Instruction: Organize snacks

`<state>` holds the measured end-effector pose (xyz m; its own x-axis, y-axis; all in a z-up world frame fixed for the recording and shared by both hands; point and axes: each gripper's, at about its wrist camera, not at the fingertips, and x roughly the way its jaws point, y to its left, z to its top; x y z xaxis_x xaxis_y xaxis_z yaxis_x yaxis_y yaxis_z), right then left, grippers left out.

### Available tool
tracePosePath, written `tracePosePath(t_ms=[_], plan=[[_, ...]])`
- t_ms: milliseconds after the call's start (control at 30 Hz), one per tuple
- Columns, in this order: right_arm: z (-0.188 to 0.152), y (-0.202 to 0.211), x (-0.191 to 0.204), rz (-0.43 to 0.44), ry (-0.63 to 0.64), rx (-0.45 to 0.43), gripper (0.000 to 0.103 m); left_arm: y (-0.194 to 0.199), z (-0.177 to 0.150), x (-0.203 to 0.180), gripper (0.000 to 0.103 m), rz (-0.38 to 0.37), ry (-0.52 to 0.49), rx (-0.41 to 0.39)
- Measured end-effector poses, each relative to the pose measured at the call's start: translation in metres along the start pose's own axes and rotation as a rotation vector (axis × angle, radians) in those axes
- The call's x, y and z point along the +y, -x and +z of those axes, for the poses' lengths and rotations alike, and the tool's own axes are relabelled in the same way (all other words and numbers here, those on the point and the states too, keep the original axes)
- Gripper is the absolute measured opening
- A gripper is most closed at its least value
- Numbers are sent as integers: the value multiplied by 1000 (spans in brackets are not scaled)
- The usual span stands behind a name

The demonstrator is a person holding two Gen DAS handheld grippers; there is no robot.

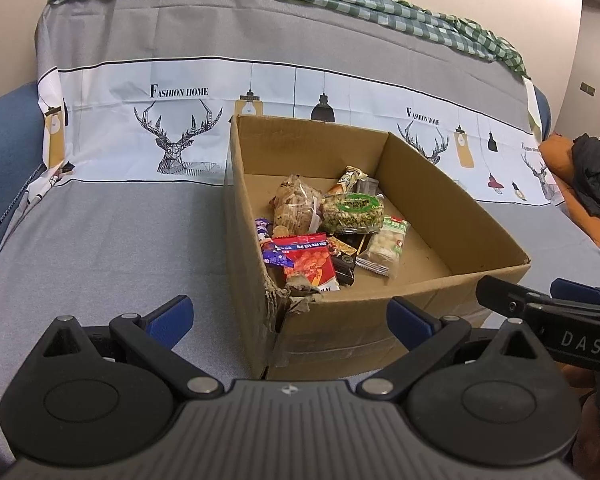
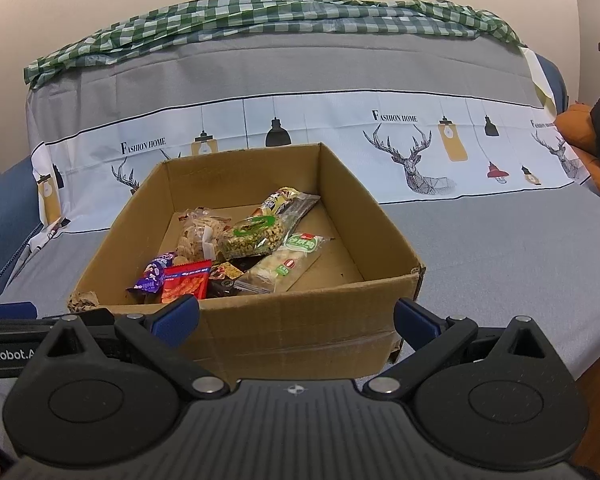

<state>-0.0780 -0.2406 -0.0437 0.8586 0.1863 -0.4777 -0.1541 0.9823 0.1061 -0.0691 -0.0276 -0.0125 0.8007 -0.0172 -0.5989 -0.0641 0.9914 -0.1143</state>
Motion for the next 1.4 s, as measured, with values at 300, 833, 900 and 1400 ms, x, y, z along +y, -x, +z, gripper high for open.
tracePosePath(t_ms=[300, 833, 900, 1400], plan=[[0, 1, 1, 1, 9, -2, 102, -1, 0, 1, 103, 0, 0, 1], [-1, -1, 2, -3, 11, -1, 102, 0, -1, 1, 103, -5, -4, -6], [-1, -1, 1, -3, 12, 0, 102, 0, -1, 1, 103, -6, -5, -8], [-1, -1, 1, -1, 12, 0, 102, 0, -1, 0, 103, -7, -6, -9]])
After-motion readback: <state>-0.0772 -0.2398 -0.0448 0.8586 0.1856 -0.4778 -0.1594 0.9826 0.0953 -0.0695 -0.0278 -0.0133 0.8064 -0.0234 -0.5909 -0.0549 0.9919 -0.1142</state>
